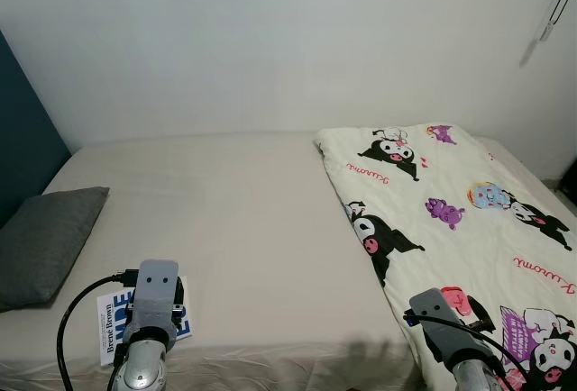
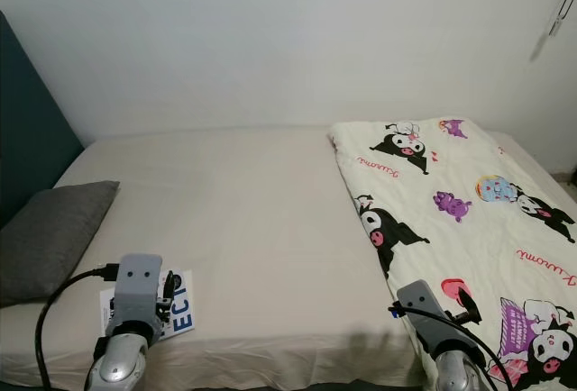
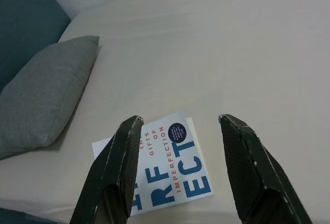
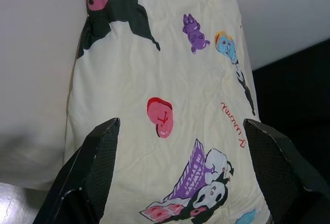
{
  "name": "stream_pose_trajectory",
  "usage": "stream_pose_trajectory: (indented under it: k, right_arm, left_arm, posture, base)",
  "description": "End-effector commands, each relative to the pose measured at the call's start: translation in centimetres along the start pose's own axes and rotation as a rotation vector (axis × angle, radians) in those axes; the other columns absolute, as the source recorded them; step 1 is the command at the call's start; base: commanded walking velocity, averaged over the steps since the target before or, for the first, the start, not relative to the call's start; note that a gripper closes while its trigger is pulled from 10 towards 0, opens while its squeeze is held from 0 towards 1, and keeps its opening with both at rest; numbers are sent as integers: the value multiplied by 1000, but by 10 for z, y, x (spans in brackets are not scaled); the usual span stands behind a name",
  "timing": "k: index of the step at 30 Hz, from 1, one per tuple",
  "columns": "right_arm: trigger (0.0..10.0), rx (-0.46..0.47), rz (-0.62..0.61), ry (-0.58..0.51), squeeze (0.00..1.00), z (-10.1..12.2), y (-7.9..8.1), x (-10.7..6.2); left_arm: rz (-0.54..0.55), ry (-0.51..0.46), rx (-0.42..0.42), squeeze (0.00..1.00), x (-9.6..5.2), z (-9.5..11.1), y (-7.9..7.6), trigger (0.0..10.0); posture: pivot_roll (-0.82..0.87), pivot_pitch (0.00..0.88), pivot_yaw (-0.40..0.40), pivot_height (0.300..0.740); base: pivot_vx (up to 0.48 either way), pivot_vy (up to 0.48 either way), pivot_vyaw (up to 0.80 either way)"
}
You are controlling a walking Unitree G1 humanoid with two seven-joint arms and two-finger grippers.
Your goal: Clean up the room
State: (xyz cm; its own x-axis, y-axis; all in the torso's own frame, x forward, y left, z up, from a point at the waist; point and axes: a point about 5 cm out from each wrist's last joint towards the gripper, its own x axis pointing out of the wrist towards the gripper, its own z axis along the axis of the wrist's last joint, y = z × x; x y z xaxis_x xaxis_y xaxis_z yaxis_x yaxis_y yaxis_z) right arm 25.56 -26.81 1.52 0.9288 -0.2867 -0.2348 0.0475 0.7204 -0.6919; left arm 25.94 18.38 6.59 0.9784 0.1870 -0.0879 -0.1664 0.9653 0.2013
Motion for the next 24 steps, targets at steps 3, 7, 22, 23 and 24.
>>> stream_pose_trajectory:
  k: [3,7,22,23,24]
  right_arm:
    - [10000,-6,15,9,0,-4,6,-4]
    - [10000,-6,15,8,0,-4,6,-4]
    - [10000,-5,13,0,0,-3,7,-6]
    - [10000,-5,13,0,0,-3,7,-6]
    - [10000,-5,13,0,0,-3,7,-6]
  left_arm:
    - [-11,15,13,0,-2,-5,0,10000]
    - [-16,13,15,0,0,-4,0,10000]
    - [-38,23,35,0,1,-6,3,10000]
    - [-38,23,35,0,1,-6,3,10000]
    - [-38,23,35,0,1,-6,3,10000]
  posture:
    - [23,108,42,740]
    - [20,112,48,740]
    - [9,135,87,740]
    - [9,135,87,740]
    - [9,135,87,740]
  base:
    - [0,0,0]
    - [0,0,0]
    - [0,0,0]
    - [0,0,0]
    - [0,0,0]
